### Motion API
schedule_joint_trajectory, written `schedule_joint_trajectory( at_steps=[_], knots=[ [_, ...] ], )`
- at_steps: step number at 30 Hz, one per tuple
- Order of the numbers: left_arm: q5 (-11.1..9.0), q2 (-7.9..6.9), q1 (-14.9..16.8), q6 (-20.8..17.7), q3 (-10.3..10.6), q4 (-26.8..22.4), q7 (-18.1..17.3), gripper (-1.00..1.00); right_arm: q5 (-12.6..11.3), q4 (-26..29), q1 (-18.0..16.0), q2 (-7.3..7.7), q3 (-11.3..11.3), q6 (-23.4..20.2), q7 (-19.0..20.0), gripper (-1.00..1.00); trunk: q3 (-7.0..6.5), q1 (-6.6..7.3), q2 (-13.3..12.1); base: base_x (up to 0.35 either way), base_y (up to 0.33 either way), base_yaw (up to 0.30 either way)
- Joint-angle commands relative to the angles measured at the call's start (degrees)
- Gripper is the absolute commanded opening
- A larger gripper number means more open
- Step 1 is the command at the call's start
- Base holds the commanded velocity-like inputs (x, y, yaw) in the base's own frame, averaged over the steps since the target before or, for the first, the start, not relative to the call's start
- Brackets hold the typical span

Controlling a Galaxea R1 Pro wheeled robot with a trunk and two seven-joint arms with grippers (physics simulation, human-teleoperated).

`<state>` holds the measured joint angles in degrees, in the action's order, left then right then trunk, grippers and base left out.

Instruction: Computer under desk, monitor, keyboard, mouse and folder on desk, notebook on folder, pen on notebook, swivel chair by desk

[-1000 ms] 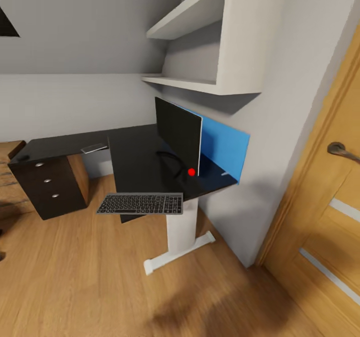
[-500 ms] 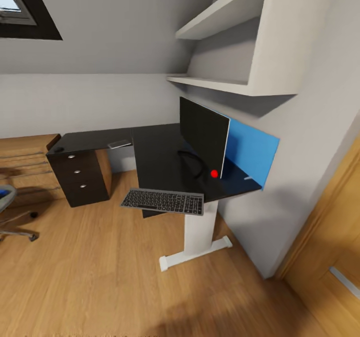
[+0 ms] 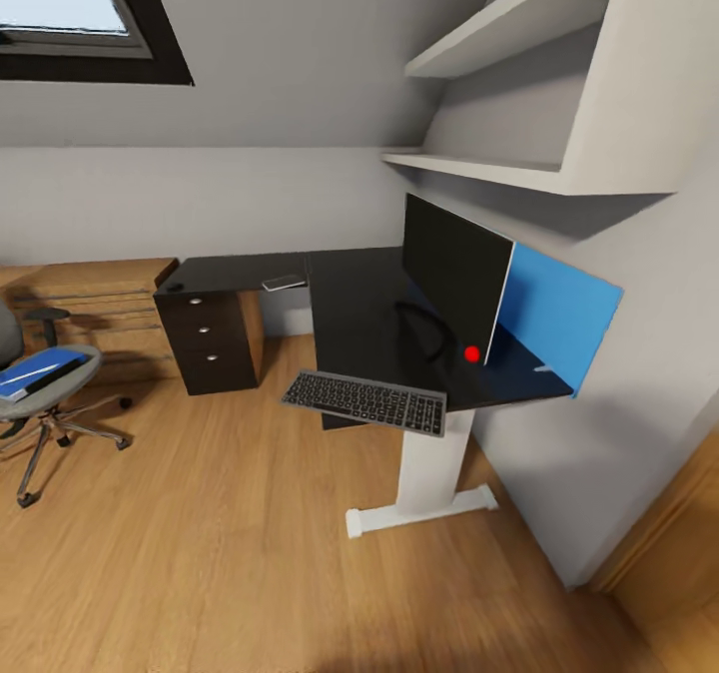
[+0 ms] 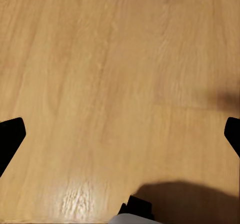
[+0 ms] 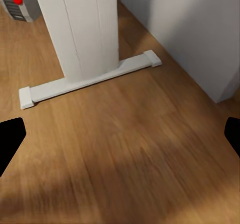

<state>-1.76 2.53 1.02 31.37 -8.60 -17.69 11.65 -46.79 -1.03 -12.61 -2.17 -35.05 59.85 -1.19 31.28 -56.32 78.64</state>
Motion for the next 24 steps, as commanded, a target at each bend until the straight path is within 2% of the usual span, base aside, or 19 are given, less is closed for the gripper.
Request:
schedule_joint_trajectory(
  at_steps=[1, 9, 21, 22, 24],
  knots=[
    [-0.2, 0.02, 0.0, 0.2, 0.0, 0.0, 0.0, 1.00, -0.3, -0.1, 0.0, -0.01, -0.4, 0.2, -0.1, 1.00, 0.05, 0.00, 0.0, 0.000, -0.269, 0.285],
    [-0.2, 0.07, 0.0, 0.2, 0.0, 0.0, 0.0, 1.00, -0.3, -0.1, 0.0, 0.09, -0.4, 0.2, -0.1, 1.00, 0.06, 0.00, 0.0, 0.000, -0.282, 0.223],
    [-0.2, 0.03, 0.0, 0.2, 0.0, 0.0, 0.0, 1.00, -0.3, -0.1, 0.0, 0.25, -0.4, 0.2, 0.0, 1.00, 0.07, 0.00, 0.0, 0.000, -0.015, 0.006],
    [-0.2, 0.02, 0.0, 0.2, 0.0, 0.0, 0.0, 1.00, -0.3, 0.3, -0.1, 1.53, -0.2, 0.2, 0.1, 1.00, 0.07, 0.00, 0.0, 0.000, 0.000, 0.000],
    [-0.2, 0.04, 0.0, 0.2, 0.0, 0.0, 0.0, 1.00, -0.3, 1.2, -0.3, 2.40, -0.2, 0.2, 0.2, 1.00, 0.07, 0.00, 0.0, 0.000, 0.000, 0.000]
  ],
)
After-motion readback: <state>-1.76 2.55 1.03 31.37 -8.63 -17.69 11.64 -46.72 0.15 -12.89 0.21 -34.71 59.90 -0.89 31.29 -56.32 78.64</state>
